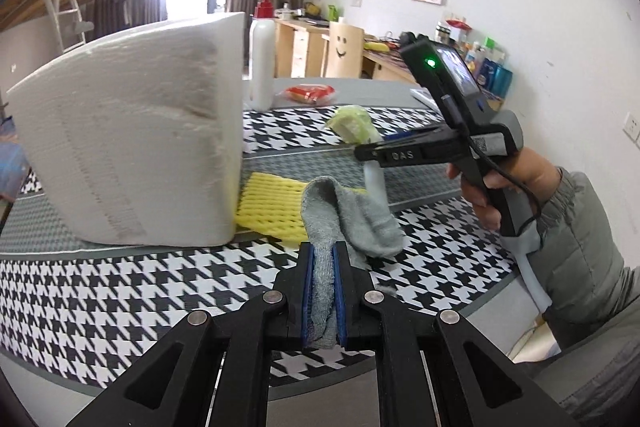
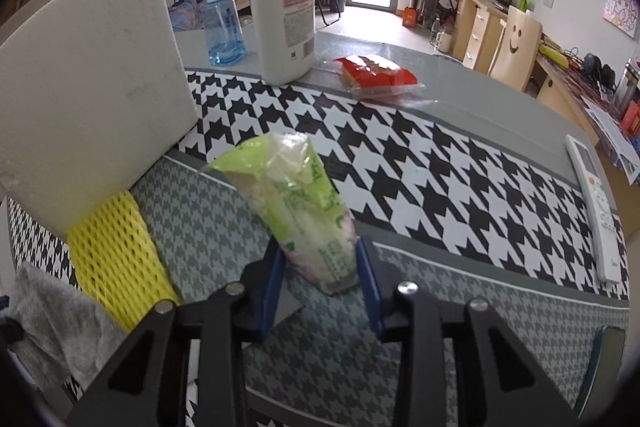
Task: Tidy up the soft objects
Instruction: 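Close the right tool on the green wet-wipe pack while the left tool holds the sock, then lift the grey sock with the left tool while the right tool lifts the wipe pack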
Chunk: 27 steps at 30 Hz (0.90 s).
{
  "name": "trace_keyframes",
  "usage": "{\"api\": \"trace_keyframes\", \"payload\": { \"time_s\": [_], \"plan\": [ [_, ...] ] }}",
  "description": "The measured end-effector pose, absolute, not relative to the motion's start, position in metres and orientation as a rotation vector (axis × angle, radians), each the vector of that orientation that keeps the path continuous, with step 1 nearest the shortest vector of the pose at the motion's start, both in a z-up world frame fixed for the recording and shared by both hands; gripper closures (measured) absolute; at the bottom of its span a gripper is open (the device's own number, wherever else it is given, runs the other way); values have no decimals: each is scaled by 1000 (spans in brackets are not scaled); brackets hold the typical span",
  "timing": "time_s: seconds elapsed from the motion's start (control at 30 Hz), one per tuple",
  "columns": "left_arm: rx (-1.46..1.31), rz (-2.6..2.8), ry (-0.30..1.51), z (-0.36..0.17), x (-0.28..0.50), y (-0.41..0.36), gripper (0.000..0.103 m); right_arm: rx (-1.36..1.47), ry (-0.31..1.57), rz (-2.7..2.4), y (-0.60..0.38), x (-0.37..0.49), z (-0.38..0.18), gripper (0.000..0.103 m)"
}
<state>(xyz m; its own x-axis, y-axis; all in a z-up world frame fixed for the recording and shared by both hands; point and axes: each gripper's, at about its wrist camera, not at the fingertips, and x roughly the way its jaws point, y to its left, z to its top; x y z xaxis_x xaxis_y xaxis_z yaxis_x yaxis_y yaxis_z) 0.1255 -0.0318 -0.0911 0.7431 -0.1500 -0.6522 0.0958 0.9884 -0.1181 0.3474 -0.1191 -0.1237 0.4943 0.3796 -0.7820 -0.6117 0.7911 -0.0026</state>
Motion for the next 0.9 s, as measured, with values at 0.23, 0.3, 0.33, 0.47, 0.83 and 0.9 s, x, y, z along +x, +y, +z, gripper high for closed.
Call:
{"api": "trace_keyframes", "payload": {
  "time_s": [0.23, 0.3, 0.33, 0.47, 0.83, 0.9],
  "plan": [
    [-86, -129, 677, -73, 112, -15, 93, -270, 854, 577, -127, 343, -115, 69],
    [-82, -130, 668, -69, 110, -12, 94, -265, 841, 568, -130, 340, -109, 69],
    [-78, -129, 664, -65, 108, -9, 94, -262, 836, 565, -132, 338, -106, 69],
    [-72, -133, 648, -58, 107, -8, 95, -237, 809, 550, -140, 325, -91, 69],
    [-22, -164, 597, -36, 111, -14, 95, -162, 712, 554, -162, 281, -52, 69],
    [-10, -168, 592, -33, 113, -16, 96, -152, 693, 557, -164, 273, -46, 69]
  ]
}}
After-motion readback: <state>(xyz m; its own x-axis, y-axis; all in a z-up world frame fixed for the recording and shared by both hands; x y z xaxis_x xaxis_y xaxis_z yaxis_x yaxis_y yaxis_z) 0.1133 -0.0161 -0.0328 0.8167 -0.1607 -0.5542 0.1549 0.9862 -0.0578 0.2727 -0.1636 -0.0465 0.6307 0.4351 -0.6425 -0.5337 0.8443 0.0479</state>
